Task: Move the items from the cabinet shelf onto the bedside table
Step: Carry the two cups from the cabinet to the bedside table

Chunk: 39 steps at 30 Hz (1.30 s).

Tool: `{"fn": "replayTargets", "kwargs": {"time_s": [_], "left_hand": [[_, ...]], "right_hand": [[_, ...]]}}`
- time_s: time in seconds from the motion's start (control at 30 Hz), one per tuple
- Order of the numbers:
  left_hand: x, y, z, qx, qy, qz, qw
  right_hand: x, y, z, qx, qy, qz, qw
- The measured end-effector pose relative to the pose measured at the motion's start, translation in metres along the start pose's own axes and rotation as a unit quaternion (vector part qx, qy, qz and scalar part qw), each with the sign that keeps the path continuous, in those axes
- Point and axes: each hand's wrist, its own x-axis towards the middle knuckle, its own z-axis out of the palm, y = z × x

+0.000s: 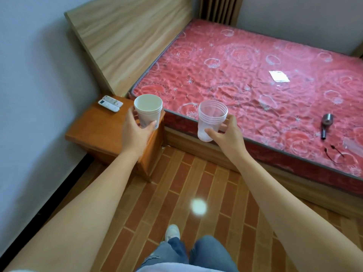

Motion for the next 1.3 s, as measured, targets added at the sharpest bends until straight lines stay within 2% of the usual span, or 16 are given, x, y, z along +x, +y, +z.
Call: {"fn": "replayTargets", "kwargs": {"time_s": [0.33, 0.73, 0.97, 1.3], "left_hand": [[0.103, -0.01, 0.033, 0.007, 0.036, -0.037, 0.999], [0.223, 0.009, 0.089, 0.011, 0.172, -0.111, 0.979], [0.26, -0.012, 0.073, 0.021, 0.26, -0.168, 0.951], [0.313, -0.072, 0.019, 0.021, 0.335, -0.246, 0.909]], "right_hand": [[0.134, -0.005, 0.022, 0.001, -0.039, -0.006, 0.999], [0.322, -0.024, 0.043, -0.013, -0.175, -0.045, 0.983], [0.382, -0.039, 0.105, -0.043, -0.258, -0.068, 0.963], [0.434, -0.086, 0.23, -0.062, -0.367, -0.1, 0.923]]}}
